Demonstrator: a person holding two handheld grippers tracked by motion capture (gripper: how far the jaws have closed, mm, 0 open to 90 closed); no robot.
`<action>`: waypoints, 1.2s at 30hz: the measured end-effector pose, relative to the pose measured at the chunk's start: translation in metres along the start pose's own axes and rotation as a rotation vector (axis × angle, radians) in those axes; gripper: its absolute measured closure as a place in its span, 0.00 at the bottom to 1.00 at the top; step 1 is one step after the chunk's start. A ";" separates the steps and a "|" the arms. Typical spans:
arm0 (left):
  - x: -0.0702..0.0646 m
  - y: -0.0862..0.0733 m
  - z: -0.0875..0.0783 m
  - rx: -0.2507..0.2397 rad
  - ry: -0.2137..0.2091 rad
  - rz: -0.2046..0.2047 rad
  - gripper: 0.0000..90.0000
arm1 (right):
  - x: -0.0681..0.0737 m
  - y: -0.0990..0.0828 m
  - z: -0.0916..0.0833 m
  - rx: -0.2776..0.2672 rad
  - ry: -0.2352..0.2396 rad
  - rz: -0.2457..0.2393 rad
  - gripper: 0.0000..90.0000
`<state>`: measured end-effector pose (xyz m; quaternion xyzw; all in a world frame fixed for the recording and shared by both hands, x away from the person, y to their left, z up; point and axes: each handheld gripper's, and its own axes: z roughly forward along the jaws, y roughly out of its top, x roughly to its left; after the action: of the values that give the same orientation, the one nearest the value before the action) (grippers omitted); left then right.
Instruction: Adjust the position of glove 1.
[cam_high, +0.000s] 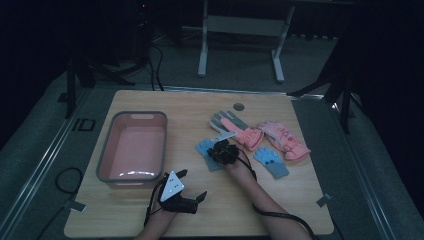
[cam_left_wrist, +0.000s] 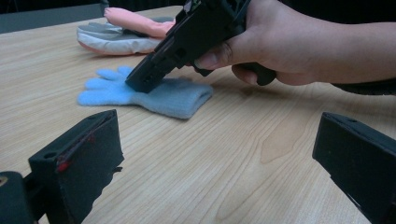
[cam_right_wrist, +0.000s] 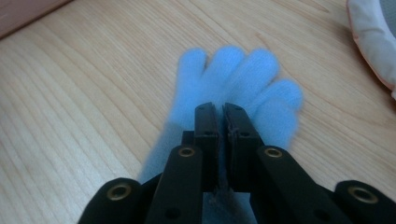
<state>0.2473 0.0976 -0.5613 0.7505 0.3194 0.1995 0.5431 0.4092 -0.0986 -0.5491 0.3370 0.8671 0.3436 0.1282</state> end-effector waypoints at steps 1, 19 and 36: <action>0.000 0.000 0.000 -0.002 0.000 0.000 0.02 | 0.001 0.002 -0.003 -0.001 -0.009 0.019 0.96; -0.001 0.000 0.001 0.000 0.004 0.007 0.02 | 0.022 0.001 -0.117 -0.160 -0.149 0.212 0.96; -0.003 0.001 0.003 0.000 -0.007 0.010 0.02 | 0.043 -0.059 -0.121 -0.100 -0.235 0.345 0.96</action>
<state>0.2472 0.0932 -0.5611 0.7528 0.3137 0.1995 0.5432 0.2932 -0.1635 -0.5002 0.5113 0.7577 0.3613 0.1843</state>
